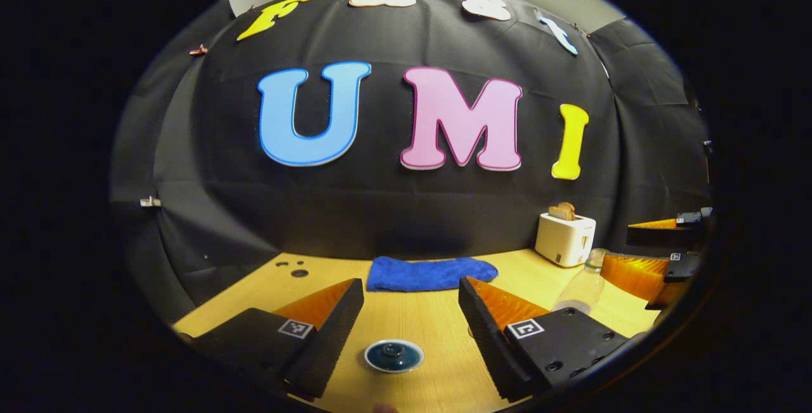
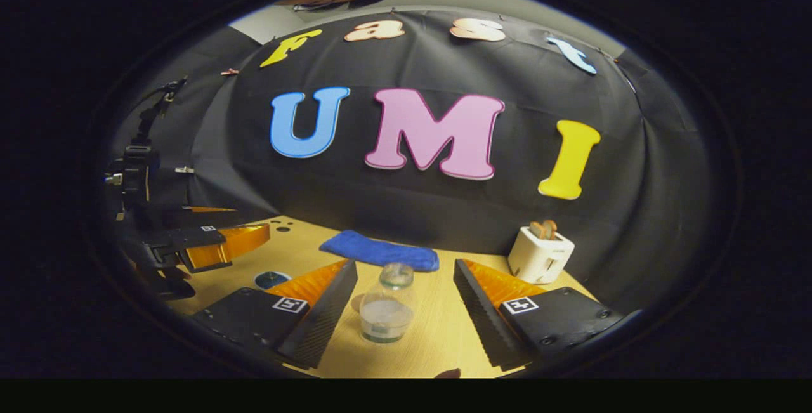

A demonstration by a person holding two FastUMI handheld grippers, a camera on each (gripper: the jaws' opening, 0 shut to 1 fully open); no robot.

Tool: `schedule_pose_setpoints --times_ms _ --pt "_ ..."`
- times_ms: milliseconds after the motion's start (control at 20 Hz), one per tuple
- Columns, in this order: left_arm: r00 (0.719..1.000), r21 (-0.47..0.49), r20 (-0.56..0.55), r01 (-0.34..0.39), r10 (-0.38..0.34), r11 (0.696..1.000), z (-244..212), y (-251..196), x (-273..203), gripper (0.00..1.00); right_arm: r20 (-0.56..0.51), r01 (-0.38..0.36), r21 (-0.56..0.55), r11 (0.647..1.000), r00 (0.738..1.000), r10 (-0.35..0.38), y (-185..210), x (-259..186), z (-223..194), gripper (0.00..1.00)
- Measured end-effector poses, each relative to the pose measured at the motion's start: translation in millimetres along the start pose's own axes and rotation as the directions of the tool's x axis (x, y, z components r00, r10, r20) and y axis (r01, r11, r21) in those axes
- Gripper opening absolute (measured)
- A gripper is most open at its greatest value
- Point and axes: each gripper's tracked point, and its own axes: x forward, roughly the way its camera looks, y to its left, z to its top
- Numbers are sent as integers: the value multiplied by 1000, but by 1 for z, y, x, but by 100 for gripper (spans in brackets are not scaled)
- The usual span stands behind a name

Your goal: Open the teacup lid with one hand, grasp the water bottle and pour water into the teacup with the other hand; after pouring, place the water bottle on the coaster and then close the teacup lid.

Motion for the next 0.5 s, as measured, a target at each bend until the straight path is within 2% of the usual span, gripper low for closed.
schedule_pose_setpoints --times_ms 250,500 --pt "998 18 -59 -15 16 1000 -62 8 18 89 -38 -8 -13 1000 999 7 9 6 -54 95" --pt "994 53 -108 -16 22 998 -93 15 33 82 -62 -16 17 1000 998 17 19 13 -73 95"
